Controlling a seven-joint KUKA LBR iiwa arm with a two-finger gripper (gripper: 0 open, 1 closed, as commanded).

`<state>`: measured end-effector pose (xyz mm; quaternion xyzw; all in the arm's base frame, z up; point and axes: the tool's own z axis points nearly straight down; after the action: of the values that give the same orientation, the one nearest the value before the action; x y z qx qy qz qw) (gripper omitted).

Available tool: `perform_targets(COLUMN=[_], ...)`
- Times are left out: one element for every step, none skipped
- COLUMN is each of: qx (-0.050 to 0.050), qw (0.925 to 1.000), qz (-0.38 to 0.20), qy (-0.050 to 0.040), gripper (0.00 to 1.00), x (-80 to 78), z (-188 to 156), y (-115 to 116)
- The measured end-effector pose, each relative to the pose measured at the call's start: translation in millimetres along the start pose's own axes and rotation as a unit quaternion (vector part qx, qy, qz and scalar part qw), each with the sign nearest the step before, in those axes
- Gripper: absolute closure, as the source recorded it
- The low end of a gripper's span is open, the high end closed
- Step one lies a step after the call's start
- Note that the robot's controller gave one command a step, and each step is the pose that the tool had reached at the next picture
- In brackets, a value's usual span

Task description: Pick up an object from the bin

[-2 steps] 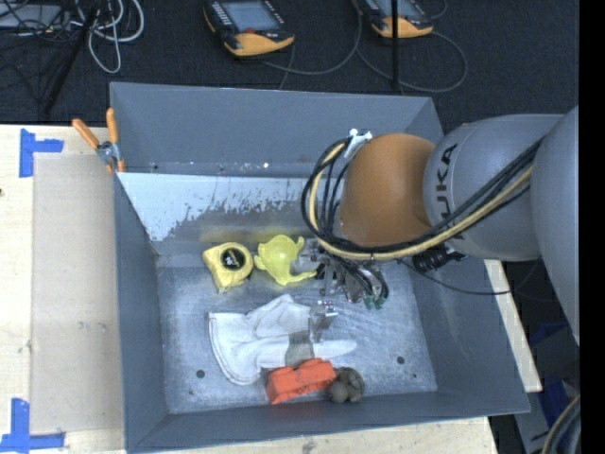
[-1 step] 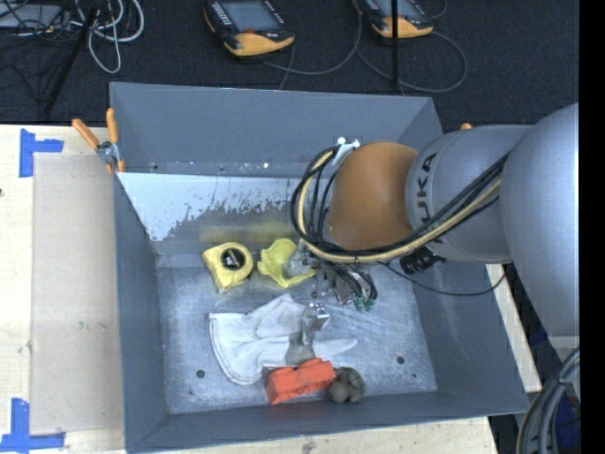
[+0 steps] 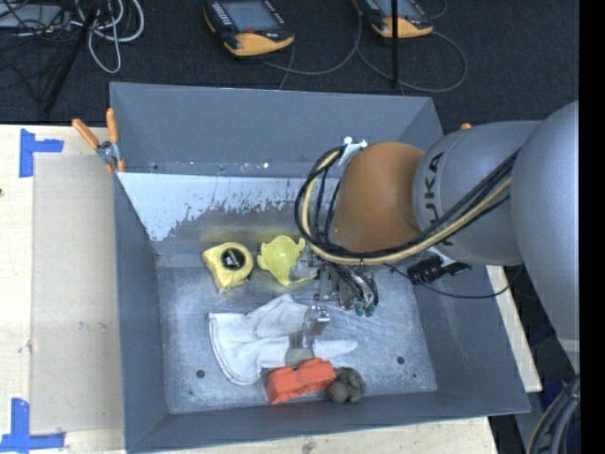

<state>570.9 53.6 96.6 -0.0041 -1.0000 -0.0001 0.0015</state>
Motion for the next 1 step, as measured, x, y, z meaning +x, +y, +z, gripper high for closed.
perform_targets(qx=[0.0], qw=[0.9995], qz=[-0.031], qy=[-0.0027], gripper=[0.0], x=[-8.7], z=[6.7], y=[-0.3])
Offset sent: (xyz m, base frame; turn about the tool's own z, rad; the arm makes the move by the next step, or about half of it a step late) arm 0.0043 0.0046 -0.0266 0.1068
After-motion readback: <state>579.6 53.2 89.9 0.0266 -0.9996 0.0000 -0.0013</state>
